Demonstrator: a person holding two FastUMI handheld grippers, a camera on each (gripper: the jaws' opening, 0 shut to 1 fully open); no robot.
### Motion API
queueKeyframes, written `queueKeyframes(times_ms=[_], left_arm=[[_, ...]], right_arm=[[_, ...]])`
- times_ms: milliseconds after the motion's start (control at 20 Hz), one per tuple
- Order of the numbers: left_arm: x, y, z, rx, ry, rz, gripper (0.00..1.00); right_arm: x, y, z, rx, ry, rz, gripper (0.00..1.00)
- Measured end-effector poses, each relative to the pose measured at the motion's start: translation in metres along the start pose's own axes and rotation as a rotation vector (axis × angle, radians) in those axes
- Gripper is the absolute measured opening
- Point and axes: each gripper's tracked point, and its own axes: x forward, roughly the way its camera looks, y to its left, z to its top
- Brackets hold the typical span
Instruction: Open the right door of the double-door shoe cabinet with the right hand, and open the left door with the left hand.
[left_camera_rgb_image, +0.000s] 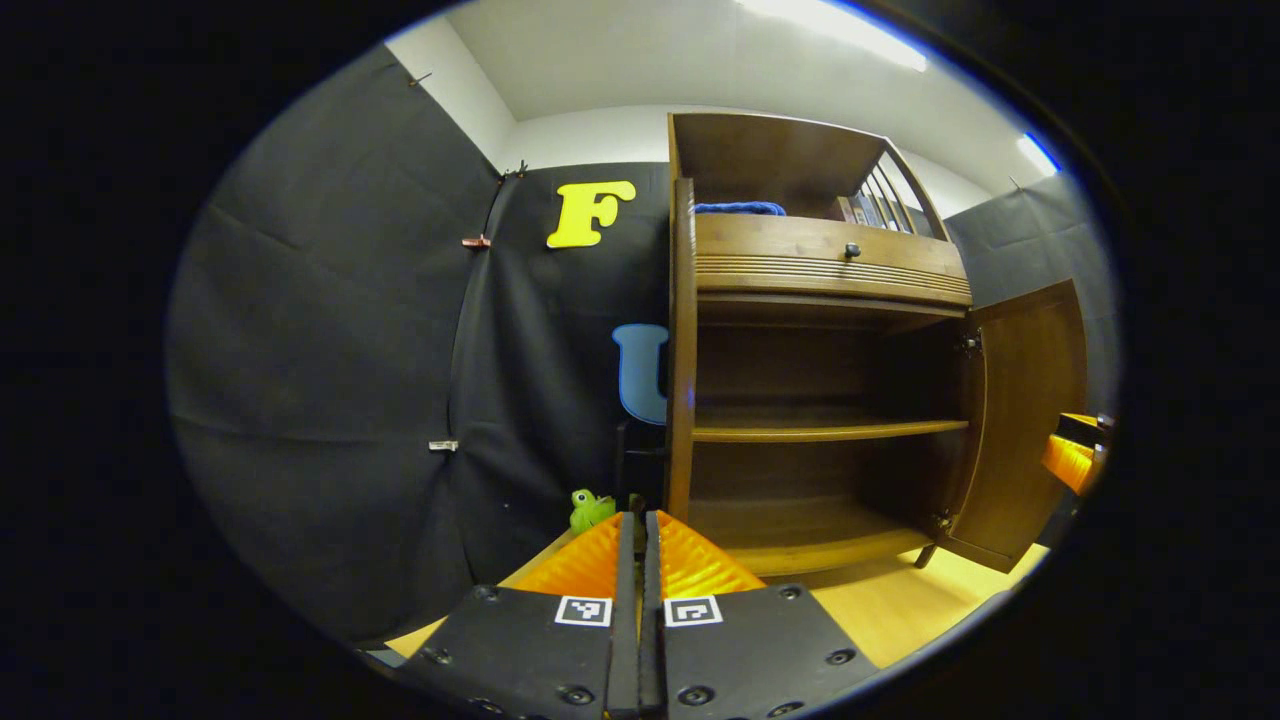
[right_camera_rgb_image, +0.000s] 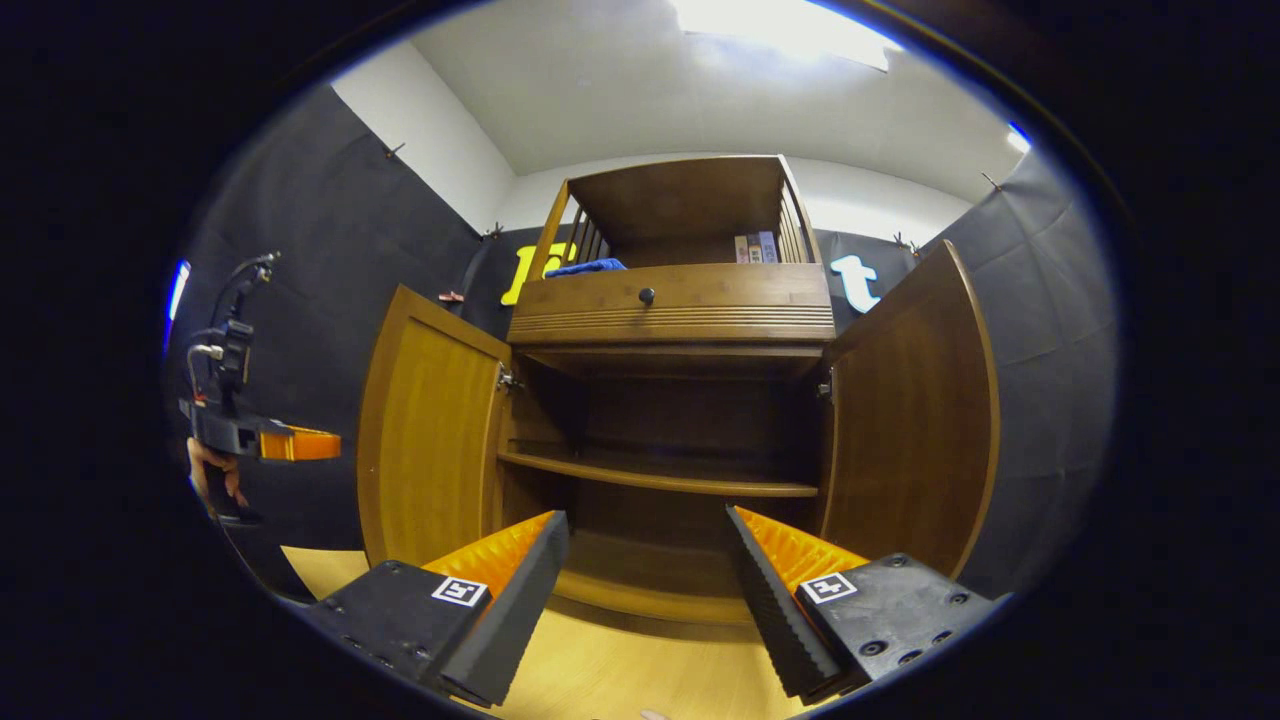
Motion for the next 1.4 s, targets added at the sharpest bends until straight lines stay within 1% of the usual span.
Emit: queueKeyframes(times_ms=[50, 100, 150, 200, 350, 400, 500, 550, 650, 700, 750, 800, 850, 950, 1100, 1150, 1200, 1350, 1400], left_arm=[[-0.004, -0.013, 0.005, 0.006, -0.001, -0.021, 0.05], [-0.007, -0.029, 0.008, 0.003, 0.001, -0.05, 0.03], [-0.009, -0.046, 0.011, 0.0, 0.007, -0.089, 0.06], [-0.009, -0.061, 0.014, -0.001, 0.015, -0.124, 0.05], [-0.002, -0.098, 0.014, 0.014, 0.024, -0.211, 0.07], [0.002, -0.108, 0.011, 0.003, 0.029, -0.243, 0.04], [0.005, -0.129, 0.008, -0.031, 0.045, -0.312, 0.05], [0.007, -0.136, 0.01, -0.041, 0.039, -0.336, 0.12], [0.012, -0.14, 0.019, -0.036, 0.01, -0.344, 0.41], [0.014, -0.138, 0.023, -0.018, -0.012, -0.33, 0.55], [0.015, -0.134, 0.028, 0.002, -0.037, -0.306, 0.69], [0.016, -0.135, 0.032, 0.01, -0.054, -0.3, 0.83], [0.017, -0.14, 0.037, 0.008, -0.063, -0.307, 0.97], [0.017, -0.15, 0.043, -0.009, -0.062, -0.331, 0.97], [0.018, -0.153, 0.055, -0.006, -0.074, -0.325, 0.97], [0.018, -0.155, 0.056, -0.001, -0.069, -0.324, 0.97], [0.017, -0.159, 0.056, -0.001, -0.068, -0.327, 0.97], [0.014, -0.166, 0.057, -0.007, -0.089, -0.35, 0.97], [0.013, -0.169, 0.057, -0.009, -0.091, -0.362, 0.97]], right_arm=[[0.003, -0.005, 0.0, -0.002, 0.006, -0.024, 0.98], [0.006, -0.01, -0.001, -0.002, 0.01, -0.043, 0.98], [0.009, -0.011, -0.001, 0.002, 0.016, -0.053, 0.98], [0.012, -0.009, 0.0, 0.007, 0.023, -0.055, 0.98], [0.012, -0.002, 0.002, 0.009, 0.035, -0.056, 0.97], [0.012, 0.0, 0.003, 0.011, 0.033, -0.055, 0.98], [0.011, 0.005, 0.006, 0.015, 0.03, -0.046, 0.99], [0.011, 0.008, 0.011, 0.012, 0.023, -0.04, 0.97], [0.009, 0.009, 0.02, 0.007, -0.002, -0.042, 0.97], [0.008, 0.01, 0.025, 0.008, -0.017, -0.044, 0.97], [0.007, 0.012, 0.031, 0.01, -0.03, -0.043, 1.0], [0.007, 0.013, 0.036, 0.01, -0.038, -0.041, 0.97], [0.007, 0.014, 0.04, 0.008, -0.042, -0.04, 0.97], [0.006, 0.014, 0.051, -0.009, -0.056, -0.047, 0.97], [0.005, 0.009, 0.066, -0.032, -0.079, -0.07, 0.98], [0.004, 0.008, 0.068, -0.032, -0.081, -0.07, 0.99], [0.004, 0.008, 0.07, -0.03, -0.081, -0.07, 0.97], [-0.002, 0.004, 0.073, -0.04, -0.087, -0.079, 0.99], [-0.002, 0.003, 0.073, -0.04, -0.089, -0.08, 0.97]])
